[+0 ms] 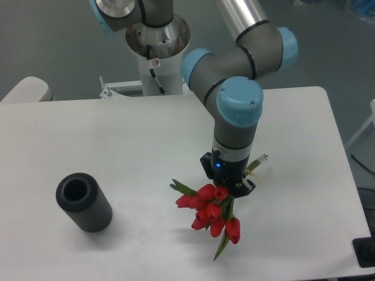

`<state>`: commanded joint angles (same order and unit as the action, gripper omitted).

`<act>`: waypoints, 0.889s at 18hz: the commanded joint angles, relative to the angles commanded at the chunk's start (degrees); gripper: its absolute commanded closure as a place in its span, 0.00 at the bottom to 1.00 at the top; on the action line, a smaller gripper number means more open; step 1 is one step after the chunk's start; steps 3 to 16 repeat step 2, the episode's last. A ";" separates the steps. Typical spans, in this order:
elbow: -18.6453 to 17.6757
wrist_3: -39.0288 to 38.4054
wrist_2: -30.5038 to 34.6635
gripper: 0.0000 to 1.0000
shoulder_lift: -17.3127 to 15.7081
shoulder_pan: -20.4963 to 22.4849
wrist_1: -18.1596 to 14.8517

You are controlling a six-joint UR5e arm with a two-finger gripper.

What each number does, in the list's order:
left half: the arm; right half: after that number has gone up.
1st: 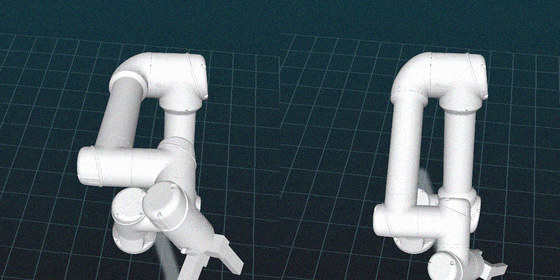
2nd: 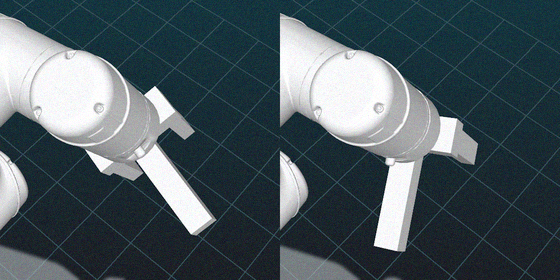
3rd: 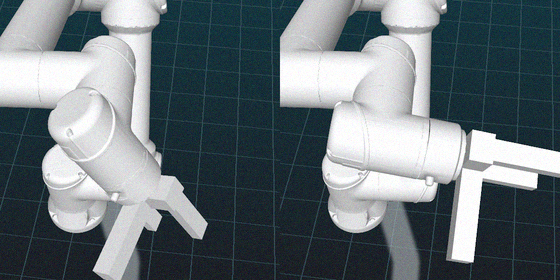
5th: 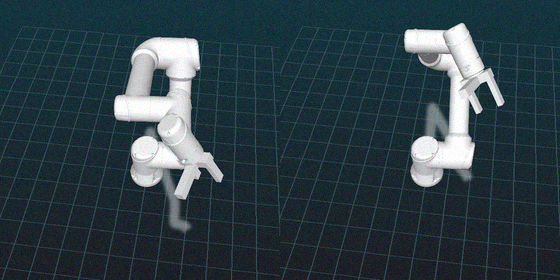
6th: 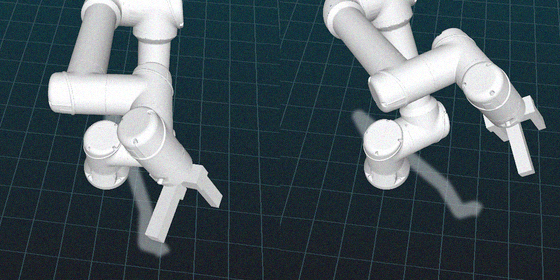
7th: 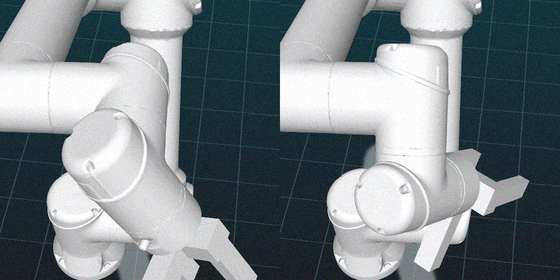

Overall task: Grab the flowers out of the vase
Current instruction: 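Carry the tulip bunch away from the vase and hold it raised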

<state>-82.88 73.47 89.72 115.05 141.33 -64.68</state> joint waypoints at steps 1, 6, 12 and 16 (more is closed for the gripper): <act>0.09 0.53 0.88 0.71 0.18 -0.44 0.00; 0.09 0.71 1.15 0.72 0.27 -0.62 0.00; 0.09 0.71 1.15 0.72 0.27 -0.62 0.00; 0.09 0.71 1.15 0.72 0.27 -0.62 0.00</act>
